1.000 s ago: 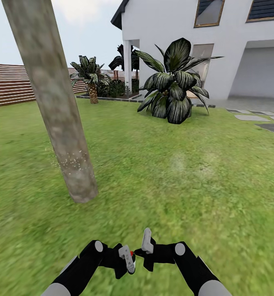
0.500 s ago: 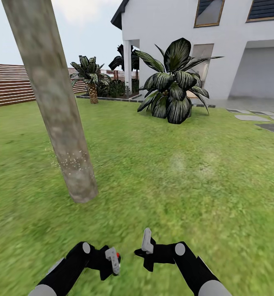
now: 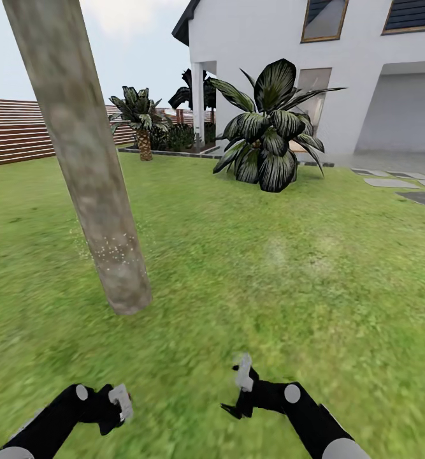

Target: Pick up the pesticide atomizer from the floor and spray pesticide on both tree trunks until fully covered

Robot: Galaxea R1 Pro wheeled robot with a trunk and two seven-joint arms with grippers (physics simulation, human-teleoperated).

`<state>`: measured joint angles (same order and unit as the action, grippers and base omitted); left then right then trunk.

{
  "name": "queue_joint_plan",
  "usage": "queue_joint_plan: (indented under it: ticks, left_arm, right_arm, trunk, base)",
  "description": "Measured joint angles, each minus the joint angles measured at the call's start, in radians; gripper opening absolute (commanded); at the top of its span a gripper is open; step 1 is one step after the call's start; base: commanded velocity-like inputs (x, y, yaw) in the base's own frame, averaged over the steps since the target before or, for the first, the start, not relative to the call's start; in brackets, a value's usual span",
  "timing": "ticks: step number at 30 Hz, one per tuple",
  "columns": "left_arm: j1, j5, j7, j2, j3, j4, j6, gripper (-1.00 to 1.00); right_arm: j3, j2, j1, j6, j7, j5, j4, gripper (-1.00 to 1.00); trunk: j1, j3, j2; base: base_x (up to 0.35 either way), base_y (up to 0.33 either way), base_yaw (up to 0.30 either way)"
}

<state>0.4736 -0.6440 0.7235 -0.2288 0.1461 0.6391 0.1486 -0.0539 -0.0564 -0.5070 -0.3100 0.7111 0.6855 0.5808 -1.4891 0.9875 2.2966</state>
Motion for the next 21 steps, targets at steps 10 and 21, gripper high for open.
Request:
queue_joint_plan:
  ticks: [10,21]
  left_arm:
    - [-0.001,0.421,-0.303,0.02,-0.189,-0.392,-0.34,-1.0]
    - [-0.064,0.644,-0.545,0.026,-0.192,-0.565,-0.524,-1.0]
  right_arm:
    - [0.007,0.076,0.017,-0.143,-0.766,-0.201,-0.519,1.0]
    - [0.005,0.075,0.095,-0.338,-0.958,-0.446,-0.535,1.0]
  trunk:
    - [0.0,0.0,0.0]
    - [0.0,0.0,0.0]
  base:
    - [0.0,0.0,0.0]
    - [0.0,0.0,0.0]
